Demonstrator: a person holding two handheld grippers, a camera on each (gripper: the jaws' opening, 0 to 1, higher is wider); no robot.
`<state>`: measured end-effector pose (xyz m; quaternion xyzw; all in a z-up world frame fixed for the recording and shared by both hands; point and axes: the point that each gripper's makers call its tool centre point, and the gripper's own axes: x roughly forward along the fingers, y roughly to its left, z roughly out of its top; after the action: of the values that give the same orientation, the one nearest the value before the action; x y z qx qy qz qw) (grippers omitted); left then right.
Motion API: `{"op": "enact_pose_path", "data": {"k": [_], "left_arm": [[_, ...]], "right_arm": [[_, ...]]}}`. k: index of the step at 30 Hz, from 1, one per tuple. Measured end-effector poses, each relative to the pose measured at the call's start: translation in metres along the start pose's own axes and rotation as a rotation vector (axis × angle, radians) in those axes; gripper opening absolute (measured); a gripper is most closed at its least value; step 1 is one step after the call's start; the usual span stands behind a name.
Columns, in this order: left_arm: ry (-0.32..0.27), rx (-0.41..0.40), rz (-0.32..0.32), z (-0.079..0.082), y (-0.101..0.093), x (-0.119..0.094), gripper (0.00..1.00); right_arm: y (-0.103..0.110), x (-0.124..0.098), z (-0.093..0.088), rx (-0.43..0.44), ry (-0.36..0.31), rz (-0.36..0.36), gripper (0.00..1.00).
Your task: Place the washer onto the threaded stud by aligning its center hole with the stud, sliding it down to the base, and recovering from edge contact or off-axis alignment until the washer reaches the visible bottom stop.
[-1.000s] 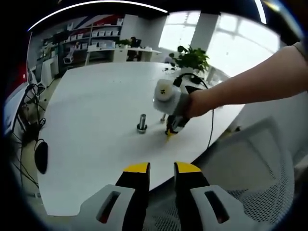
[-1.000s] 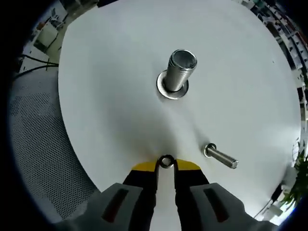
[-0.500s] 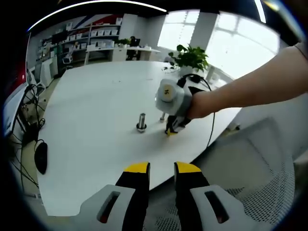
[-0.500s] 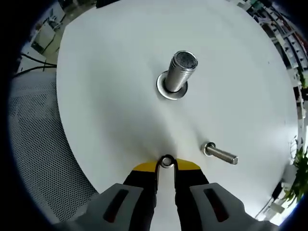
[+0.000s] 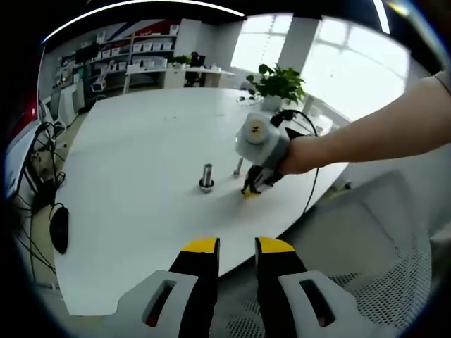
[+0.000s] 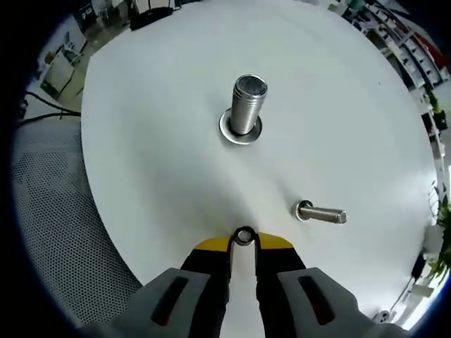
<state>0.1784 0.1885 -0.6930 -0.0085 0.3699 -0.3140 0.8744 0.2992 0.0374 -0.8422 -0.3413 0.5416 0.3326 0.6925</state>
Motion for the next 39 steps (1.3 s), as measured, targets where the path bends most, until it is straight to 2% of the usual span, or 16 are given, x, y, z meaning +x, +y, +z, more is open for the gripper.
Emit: {"op": "enact_pose_path", "data": {"k": [8, 13, 22, 26, 30, 33, 39], "left_arm": [[0.003, 0.000, -0.002, -0.001, 0.000, 0.000, 0.17], [0.001, -0.002, -0.001, -0.001, 0.000, 0.000, 0.17], [0.011, -0.007, 0.003, -0.003, 0.001, 0.000, 0.18], [0.012, -0.003, -0.001, -0.003, 0.000, 0.001, 0.18], [0.022, -0.012, 0.008, -0.005, 0.001, 0.001, 0.19], [0.017, -0.010, 0.011, -0.004, 0.002, 0.001, 0.19], [0.008, -0.015, 0.014, -0.003, 0.003, 0.000, 0.19]], "right_arm": [[-0.002, -0.001, -0.001, 0.036, -0.075, -0.012, 0.14], [-0.002, -0.001, -0.001, 0.026, -0.113, -0.020, 0.14], [-0.002, -0.002, -0.001, 0.074, -0.124, -0.005, 0.14], [-0.004, -0.001, 0.002, 0.123, -0.159, -0.001, 0.14], [-0.005, -0.002, 0.003, 0.125, -0.166, -0.001, 0.14], [-0.009, -0.005, 0.008, 0.175, -0.205, 0.000, 0.14], [-0.017, -0.011, 0.005, 0.170, -0.201, -0.014, 0.14]]}}
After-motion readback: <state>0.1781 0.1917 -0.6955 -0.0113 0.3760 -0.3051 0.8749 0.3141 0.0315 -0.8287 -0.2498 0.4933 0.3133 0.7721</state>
